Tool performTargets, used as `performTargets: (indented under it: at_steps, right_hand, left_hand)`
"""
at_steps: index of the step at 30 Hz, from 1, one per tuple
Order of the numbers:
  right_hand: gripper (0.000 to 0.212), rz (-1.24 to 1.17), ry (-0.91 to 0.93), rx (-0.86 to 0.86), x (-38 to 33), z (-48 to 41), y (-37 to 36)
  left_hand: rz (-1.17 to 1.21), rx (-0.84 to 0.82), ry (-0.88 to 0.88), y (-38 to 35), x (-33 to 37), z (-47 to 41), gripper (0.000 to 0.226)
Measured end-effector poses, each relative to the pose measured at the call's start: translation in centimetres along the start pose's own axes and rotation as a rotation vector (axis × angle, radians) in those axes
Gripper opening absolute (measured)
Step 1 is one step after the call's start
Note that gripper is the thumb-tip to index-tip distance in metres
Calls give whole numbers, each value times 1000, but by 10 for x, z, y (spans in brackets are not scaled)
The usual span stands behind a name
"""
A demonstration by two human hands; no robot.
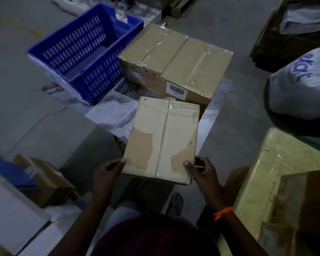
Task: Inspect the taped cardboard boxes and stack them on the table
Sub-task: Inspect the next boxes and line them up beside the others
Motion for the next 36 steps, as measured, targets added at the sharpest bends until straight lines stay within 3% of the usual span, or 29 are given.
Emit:
performTargets:
  at_steps: [3, 5, 8, 11, 15, 17, 18, 21, 23, 30, 33, 36]
  right_hand:
    - [55, -2, -8, 2, -9, -21, 10]
    - [47, 22, 16, 34, -23, -36, 16]
    - [40, 58, 77, 81, -52, -59, 19]
    - [48, 66, 101, 77, -86, -86, 13]
    - [63, 5, 15, 36, -114, -114, -3]
    - [54, -40, -25, -12, -113, -113, -15]
    - [57, -44, -6, -10, -109, -110, -19]
    - [94, -61, 51, -18, -91, -109, -23]
    - [99, -84, 83, -30, -97, -97, -24]
    - [43, -231, 325, 64, -173, -16, -40]
    - [34, -332, 370, 108, -187, 11, -47]
    - [37, -369, 368, 170, -186, 30, -53]
  left_hand:
    - [-50, 0, -18, -9, 7, -1, 4]
    - [-74, -31, -19, -17, 14, -11, 3]
    - [-103, -174, -31, -34, 31, -41, 22]
    - [-222, -291, -109, -61, 60, -84, 39]
    - [-297, -324, -227, -97, 98, -124, 39]
    - [-265, -356, -188, -106, 102, -127, 36]
    - [-241, -365, -174, -107, 99, -126, 37]
    - [-191, -375, -202, -97, 95, -119, 41]
    - [-166, -346, -228, -82, 95, -115, 43]
    - [215, -204, -276, -30, 127, -105, 52]
    - [279, -85, -272, -11, 143, -101, 69]
    - [305, -83, -301, 2, 146, -97, 80]
Point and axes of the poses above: each hand's wrist, its own z-axis away from the middle knuckle, its own y-axis out of the back of the hand, x = y × z, the point moved 4 cm from there along -z, towards the middle knuckle, and after that the axes turned 9 degrees about -y, right-handed, at the moved point
